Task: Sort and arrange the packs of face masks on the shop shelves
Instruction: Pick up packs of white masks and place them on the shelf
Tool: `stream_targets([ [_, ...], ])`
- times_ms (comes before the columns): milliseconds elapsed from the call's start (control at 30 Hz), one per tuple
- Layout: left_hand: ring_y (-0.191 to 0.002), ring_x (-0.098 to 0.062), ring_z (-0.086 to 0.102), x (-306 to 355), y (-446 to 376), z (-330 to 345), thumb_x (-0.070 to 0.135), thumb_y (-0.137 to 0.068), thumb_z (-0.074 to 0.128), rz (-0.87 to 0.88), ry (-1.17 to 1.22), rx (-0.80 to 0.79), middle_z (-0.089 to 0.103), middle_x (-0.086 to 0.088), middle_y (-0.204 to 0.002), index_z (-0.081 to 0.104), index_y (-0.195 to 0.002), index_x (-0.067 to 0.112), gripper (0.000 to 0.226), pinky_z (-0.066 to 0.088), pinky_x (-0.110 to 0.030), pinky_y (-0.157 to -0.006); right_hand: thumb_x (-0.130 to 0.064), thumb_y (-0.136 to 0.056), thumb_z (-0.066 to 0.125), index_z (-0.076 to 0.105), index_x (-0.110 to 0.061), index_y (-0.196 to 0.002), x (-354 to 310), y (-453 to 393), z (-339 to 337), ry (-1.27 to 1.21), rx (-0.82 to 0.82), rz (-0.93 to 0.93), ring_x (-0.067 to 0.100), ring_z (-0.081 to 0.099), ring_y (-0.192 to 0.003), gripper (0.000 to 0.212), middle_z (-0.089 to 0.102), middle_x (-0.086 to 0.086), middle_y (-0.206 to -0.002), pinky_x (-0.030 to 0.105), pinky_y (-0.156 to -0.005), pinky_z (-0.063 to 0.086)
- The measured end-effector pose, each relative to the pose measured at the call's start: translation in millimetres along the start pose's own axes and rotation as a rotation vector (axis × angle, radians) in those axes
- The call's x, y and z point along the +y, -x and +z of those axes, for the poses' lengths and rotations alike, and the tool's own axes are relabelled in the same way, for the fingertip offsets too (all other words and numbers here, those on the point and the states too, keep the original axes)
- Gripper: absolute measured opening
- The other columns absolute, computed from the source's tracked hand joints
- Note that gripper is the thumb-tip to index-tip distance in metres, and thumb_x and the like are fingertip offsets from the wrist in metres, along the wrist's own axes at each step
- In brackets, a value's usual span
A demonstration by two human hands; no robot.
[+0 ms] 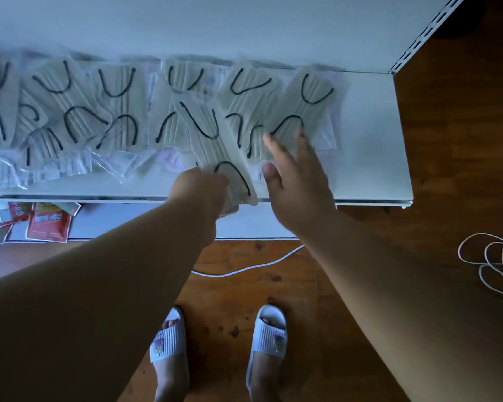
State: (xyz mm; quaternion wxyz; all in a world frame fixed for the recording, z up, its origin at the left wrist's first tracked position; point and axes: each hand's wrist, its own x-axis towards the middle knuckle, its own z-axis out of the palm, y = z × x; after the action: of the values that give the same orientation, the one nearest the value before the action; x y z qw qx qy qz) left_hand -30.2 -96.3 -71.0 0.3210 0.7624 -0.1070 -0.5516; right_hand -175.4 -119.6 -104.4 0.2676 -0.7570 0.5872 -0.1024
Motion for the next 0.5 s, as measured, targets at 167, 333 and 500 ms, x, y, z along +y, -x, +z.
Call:
stream_targets([
  [167,-0.094,-0.023,0.062,-8,-7,-11,0.003,-0.097,0.054,0.025,-0.089,-0.026,0.055,-0.009,-0.115,0.04,-0.145,0.013,0.051,0.061,-0.041,-0.081,-0.049,-0.103,0.025,0.01,-0.035,-0.157,1,-57,8,0.263,-0.303,0.273,0.033,-0.014,-0.151,0.058,-0.012,0.016,-0.164,0.047,-0.123,-0.004],
  [333,-0.105,-0.028,0.066,-11,-6,-13,0.008,-0.098,0.055,0.028,-0.093,-0.056,0.059,-0.011,-0.129,0.042,-0.144,0.018,0.048,0.061,-0.044,-0.084,-0.036,-0.105,0.031,0.031,-0.005,-0.151,-2,-41,9,0.133,-0.038,0.208,0.028,0.007,-0.152,0.055,0.023,0.013,-0.162,0.045,-0.123,0.009],
  [500,-0.084,-0.021,0.074,-2,-5,-17,0.05,-0.096,0.058,-0.133,0.352,-0.209,0.075,-0.008,-0.104,0.062,-0.12,0.012,0.045,0.057,-0.039,-0.088,-0.033,-0.102,0.037,0.055,-0.005,-0.135,-20,17,21,-0.075,0.027,-0.253,0.035,0.036,-0.143,0.047,0.053,0.017,-0.142,0.045,-0.116,0.026],
])
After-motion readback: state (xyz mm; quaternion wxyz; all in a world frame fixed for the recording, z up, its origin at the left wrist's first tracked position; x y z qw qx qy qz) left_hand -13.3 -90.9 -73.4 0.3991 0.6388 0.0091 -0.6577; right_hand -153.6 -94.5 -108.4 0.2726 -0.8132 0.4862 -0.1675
